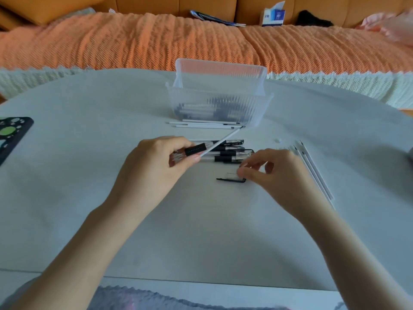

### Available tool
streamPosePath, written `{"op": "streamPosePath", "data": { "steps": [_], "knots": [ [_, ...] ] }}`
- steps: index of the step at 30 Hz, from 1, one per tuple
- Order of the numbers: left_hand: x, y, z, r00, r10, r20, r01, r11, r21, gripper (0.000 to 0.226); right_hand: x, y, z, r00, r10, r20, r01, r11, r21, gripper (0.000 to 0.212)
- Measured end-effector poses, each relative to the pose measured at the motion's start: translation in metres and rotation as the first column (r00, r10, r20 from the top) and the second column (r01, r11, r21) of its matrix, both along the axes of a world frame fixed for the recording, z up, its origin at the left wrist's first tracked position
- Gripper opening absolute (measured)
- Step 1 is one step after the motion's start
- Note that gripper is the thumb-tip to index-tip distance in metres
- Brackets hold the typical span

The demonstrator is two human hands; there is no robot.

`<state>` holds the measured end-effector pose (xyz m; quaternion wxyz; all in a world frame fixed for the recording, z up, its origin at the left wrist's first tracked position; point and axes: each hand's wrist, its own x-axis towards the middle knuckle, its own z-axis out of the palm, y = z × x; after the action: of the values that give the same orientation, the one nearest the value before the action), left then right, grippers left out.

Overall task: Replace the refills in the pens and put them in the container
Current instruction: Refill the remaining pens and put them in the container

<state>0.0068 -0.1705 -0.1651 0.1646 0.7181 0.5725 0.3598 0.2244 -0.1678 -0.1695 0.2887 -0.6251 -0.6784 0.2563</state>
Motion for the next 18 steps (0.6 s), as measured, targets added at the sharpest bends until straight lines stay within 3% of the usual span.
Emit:
{"op": "streamPosePath", "data": {
  "steps": [4, 8, 13, 18],
  "knots": [
    [0.003, -0.001, -0.002, 1.000, -0.022, -0.018, 0.023, 1.000, 0.015, 0.019, -0.007, 0.000, 0.000, 0.987, 0.006, 0.163, -0.010, 1.000, 0.019, 0.010],
    [0.003, 0.001, -0.004, 0.999, -0.034, -0.041, 0.035, 0.999, 0.013, 0.018, -0.006, 0.001, -0.001, 0.991, 0.011, 0.130, -0.015, 0.999, 0.032, 0.009],
    [0.008, 0.000, -0.004, 0.998, -0.057, 0.005, 0.057, 0.998, 0.001, 0.018, -0.006, -0.002, 0.008, 0.982, -0.014, -0.190, 0.013, 1.000, -0.007, 0.003],
    [0.016, -0.004, -0.005, 0.993, -0.112, 0.036, 0.112, 0.994, -0.005, 0.014, -0.013, -0.004, 0.014, 0.833, -0.102, -0.544, 0.021, 0.988, -0.153, 0.012]
  ]
}}
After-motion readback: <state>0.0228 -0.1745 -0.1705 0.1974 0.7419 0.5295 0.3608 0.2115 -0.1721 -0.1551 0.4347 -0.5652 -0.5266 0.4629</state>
